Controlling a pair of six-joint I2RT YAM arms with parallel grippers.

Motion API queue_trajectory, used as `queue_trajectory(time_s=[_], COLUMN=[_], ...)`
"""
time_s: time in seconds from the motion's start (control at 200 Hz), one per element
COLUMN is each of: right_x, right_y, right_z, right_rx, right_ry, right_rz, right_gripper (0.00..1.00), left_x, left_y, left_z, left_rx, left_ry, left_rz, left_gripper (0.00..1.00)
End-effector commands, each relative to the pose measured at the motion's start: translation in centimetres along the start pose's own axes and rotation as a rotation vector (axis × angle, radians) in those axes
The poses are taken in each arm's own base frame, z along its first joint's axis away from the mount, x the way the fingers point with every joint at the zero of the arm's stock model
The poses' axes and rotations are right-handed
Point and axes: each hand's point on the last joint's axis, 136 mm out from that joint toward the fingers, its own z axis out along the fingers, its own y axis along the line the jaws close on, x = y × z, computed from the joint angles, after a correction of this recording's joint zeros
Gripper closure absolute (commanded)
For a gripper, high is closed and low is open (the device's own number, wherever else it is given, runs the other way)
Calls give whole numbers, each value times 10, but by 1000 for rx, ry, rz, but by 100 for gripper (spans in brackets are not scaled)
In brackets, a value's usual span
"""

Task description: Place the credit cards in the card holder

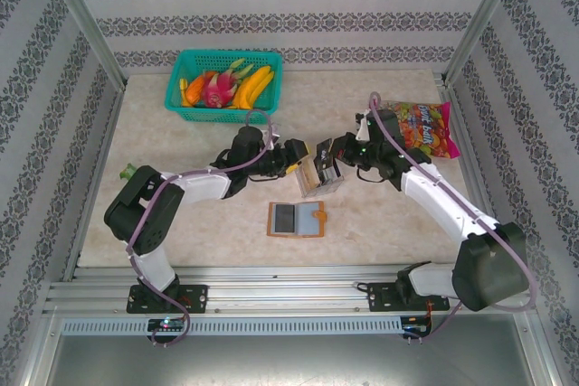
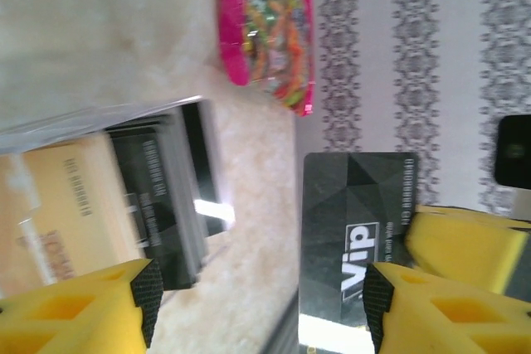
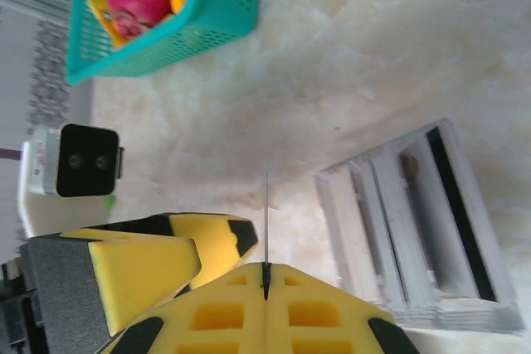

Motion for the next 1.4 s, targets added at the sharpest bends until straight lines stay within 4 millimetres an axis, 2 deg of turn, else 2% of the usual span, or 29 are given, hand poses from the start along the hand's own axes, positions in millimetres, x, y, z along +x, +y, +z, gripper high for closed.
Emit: queue_trajectory(time_s=[0.0,0.095,0.265,0.475,0.774,0.859,0.894,0.954,1.049,1.134,1.214,1.299,1.394], right_x=[-3,-1,0,2,6,10,12,20,42,70,99,129,154], right_y=[29,30,31,26,18,15,11,0,-19,-29,-31,-31,-32], right_z=[-11,-12,-12,-10,-5,-5,-5,-5,-5,-3,4,15,27], right_rx=[-159,-179,-214,-214,-203,-197,-182,-135,-48,10,45,91,141], right_ry=[1,6,6,5,21,33,35,45,83,115,163,218,256], right_rz=[47,63,93,112,128,123,122,113,79,29,-22,-84,-142], right_gripper=[100,100,100,100,100,100,96,85,83,84,90,95,96], left_x=[-7,-8,-5,-3,0,4,7,15,30,47,59,69,76], left_y=[-49,-61,-58,-59,-58,-52,-46,-33,2,39,65,78,80], left_z=[-4,-5,-7,-11,-16,-19,-21,-27,-40,-58,-76,-87,-88], left_rx=[218,269,239,244,250,230,211,163,42,-103,-212,-272,-290], left_ry=[11,18,25,21,18,21,23,28,28,28,16,12,24], left_rz=[35,34,43,42,34,30,25,24,12,8,17,35,52], left_gripper=[35,39,49,72,99,100,100,100,100,100,100,100,100])
